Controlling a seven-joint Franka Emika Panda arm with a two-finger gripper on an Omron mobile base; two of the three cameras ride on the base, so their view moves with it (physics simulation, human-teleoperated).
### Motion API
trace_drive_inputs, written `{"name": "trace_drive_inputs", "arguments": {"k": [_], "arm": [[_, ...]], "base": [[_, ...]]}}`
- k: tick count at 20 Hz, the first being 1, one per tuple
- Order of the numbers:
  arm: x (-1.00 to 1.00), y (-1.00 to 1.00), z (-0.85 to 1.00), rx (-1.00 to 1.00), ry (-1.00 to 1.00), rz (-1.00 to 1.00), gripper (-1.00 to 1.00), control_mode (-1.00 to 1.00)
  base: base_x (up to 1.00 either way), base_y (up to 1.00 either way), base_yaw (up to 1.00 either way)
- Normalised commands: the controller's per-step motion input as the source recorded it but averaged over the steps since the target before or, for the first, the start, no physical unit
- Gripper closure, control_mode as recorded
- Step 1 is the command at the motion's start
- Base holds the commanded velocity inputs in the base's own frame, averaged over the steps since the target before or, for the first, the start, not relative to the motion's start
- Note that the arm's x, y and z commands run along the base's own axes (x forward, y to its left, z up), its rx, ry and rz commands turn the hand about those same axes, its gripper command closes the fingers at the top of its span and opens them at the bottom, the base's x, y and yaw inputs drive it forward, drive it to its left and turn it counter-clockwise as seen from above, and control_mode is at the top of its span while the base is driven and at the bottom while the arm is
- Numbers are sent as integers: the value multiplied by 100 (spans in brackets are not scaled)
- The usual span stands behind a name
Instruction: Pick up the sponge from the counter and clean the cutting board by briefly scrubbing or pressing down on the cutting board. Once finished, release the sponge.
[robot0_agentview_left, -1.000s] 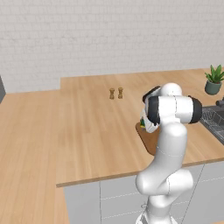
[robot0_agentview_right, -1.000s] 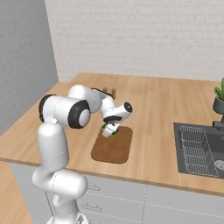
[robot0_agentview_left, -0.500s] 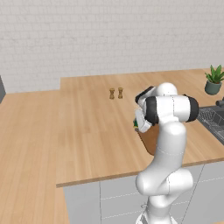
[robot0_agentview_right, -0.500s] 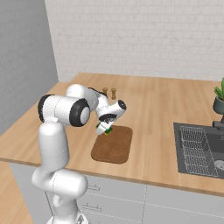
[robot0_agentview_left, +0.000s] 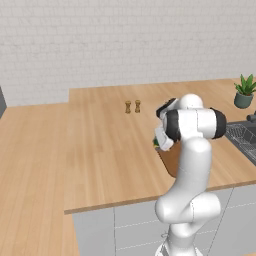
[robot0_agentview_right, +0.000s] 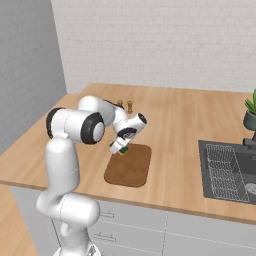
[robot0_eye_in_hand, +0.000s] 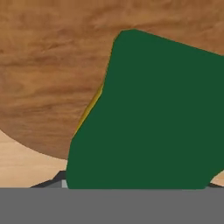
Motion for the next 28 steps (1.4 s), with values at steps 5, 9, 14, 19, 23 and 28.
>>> {"name": "trace_drive_inputs", "arguments": {"k": [5, 9, 14, 19, 23, 28], "arm": [[-69, -6, -28, 22, -9, 0, 100, -100], [-56, -1, -37, 16, -1, 0, 100, -100], [-74, 0, -35, 9, 0, 0, 100, -100], [-87, -1, -42, 7, 0, -1, 100, -100], [-81, -9, -48, 8, 0, -2, 100, -100], [-85, -13, -51, 6, 0, -3, 100, -100]], "base": [[0, 0, 0], [0, 0, 0], [0, 0, 0], [0, 0, 0], [0, 0, 0], [0, 0, 0]]}}
